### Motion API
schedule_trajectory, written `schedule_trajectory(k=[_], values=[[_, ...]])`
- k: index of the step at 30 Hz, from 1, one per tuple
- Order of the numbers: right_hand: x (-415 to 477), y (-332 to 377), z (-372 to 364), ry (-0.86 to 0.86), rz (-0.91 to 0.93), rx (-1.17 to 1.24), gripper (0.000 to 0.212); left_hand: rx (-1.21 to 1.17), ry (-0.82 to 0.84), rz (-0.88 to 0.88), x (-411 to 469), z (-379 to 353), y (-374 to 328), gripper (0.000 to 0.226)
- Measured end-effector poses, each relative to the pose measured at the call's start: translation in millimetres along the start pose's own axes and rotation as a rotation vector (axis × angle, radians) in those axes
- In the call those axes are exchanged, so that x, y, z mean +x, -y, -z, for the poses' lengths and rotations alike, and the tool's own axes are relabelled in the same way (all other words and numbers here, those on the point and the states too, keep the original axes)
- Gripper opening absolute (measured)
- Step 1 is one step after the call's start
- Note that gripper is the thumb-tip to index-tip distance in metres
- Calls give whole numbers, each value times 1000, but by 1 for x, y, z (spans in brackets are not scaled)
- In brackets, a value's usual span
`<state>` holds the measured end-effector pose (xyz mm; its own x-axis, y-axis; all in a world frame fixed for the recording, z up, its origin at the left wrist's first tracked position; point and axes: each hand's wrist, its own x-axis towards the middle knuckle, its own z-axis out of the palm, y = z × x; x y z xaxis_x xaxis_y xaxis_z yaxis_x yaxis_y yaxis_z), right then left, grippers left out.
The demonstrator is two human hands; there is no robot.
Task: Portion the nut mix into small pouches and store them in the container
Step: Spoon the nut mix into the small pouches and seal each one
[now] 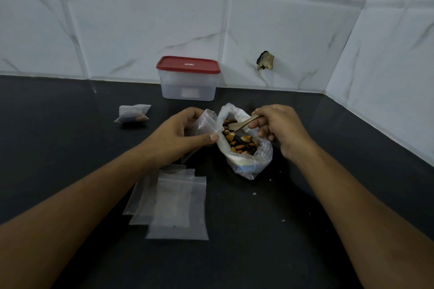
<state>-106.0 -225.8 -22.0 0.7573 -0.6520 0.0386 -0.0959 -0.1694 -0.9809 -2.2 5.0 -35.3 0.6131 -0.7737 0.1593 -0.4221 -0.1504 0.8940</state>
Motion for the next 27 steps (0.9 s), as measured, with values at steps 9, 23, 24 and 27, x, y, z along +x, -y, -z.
schedule_trajectory(k=[9,23,24,27], values=[[3,0,2,32,-96,79,21,-13,-1,-2,-1,-1,-1,60],[0,12,11,-34,-73,264,19,-38,-18,-23,0,1,3,61],[-1,14,11,-17,-58,279,19,-34,-19,-23,0,1,3,61],[-6,19,10,44,-17,287,20,-30,-24,-27,0,1,3,63]])
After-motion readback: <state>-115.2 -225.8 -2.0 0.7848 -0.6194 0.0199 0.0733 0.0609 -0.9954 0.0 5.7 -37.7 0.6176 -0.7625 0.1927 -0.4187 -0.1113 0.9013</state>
